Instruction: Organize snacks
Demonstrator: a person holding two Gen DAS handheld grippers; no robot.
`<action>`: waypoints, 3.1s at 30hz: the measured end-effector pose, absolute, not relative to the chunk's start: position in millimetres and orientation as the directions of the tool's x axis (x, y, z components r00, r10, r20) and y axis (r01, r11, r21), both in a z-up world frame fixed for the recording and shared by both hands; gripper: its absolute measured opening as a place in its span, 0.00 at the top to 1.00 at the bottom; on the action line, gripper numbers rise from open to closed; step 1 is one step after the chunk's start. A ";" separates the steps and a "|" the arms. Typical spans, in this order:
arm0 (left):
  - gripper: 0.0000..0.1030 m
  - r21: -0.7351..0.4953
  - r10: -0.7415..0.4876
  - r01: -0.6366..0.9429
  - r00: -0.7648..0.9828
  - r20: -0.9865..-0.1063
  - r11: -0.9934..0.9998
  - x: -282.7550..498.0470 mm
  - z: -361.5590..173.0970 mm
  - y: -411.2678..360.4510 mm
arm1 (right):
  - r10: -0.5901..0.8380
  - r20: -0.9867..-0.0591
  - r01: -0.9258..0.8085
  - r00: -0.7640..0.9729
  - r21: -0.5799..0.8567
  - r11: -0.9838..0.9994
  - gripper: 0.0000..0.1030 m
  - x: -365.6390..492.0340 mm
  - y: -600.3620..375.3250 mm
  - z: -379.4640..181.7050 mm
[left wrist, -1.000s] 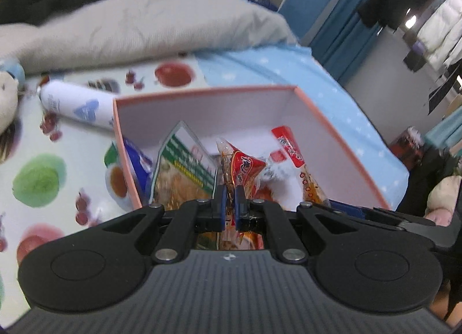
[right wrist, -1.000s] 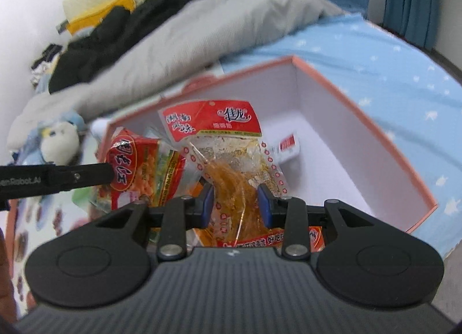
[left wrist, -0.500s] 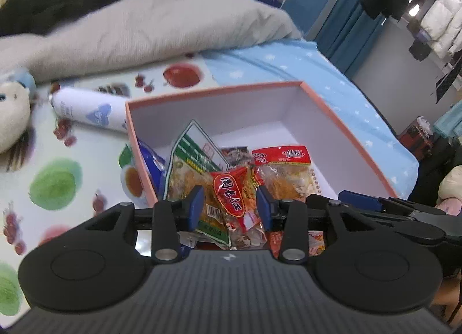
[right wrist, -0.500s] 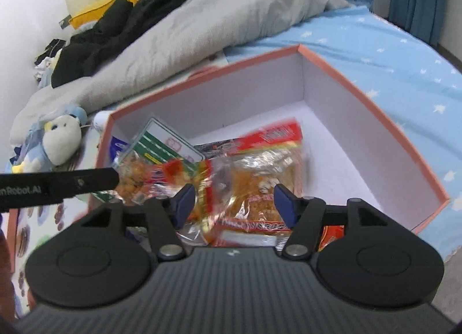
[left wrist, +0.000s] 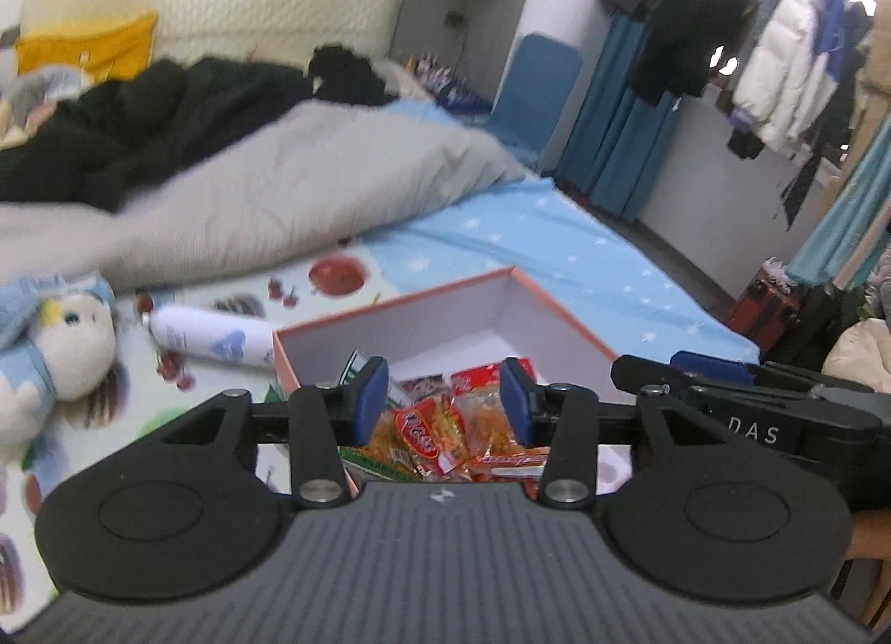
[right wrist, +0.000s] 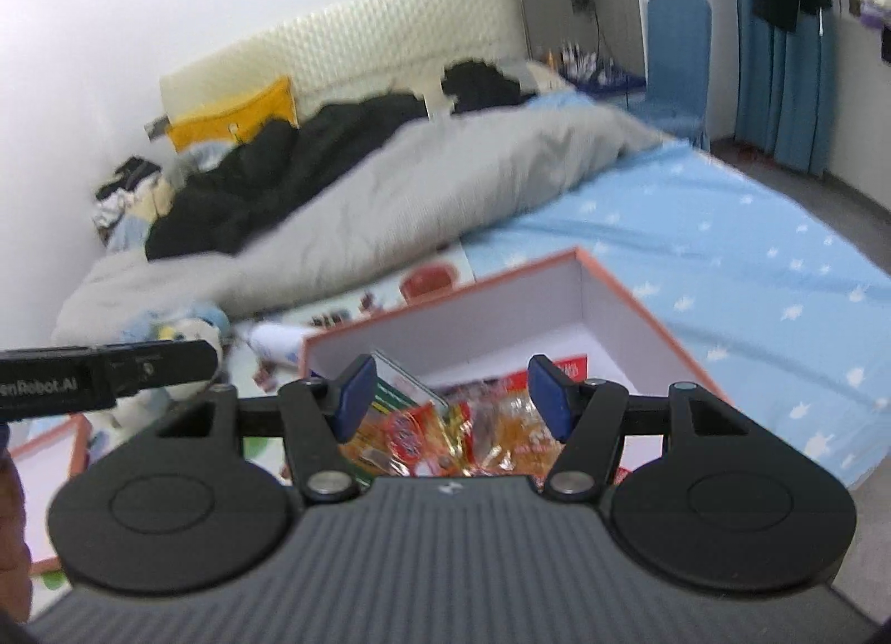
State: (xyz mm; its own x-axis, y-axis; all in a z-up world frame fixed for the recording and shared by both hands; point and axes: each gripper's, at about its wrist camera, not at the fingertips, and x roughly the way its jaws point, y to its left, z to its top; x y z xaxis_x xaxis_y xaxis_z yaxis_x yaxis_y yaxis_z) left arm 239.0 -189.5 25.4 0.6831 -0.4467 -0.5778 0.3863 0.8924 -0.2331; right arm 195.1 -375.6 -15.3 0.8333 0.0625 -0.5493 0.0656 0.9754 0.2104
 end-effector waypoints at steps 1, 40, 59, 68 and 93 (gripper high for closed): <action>0.46 -0.228 -0.451 0.395 0.689 -0.567 0.890 231.4 31.5 -187.4 | 0.059 -0.534 0.063 0.843 0.207 0.976 0.39 187.5 -371.9 -7.8; 0.00 -0.157 -0.357 0.323 0.786 -0.504 0.933 36.1 42.9 -114.8 | 0.020 -0.438 0.075 0.899 0.199 0.977 0.39 28.3 -306.1 -7.6; 0.00 -0.167 -0.312 0.264 0.790 -0.527 0.950 39.9 37.8 -103.5 | -0.017 -0.452 0.124 0.892 0.209 0.970 0.00 29.0 -311.2 -18.5; 0.00 -0.175 -0.315 0.262 0.790 -0.527 0.949 40.4 36.4 -103.4 | -0.018 -0.451 0.123 0.892 0.205 0.971 0.00 28.9 -310.5 -17.2; 0.00 -0.175 -0.313 0.260 0.793 -0.522 0.950 38.5 33.8 -101.8 | -0.015 -0.457 0.121 0.889 0.204 0.972 0.00 30.8 -310.0 -16.1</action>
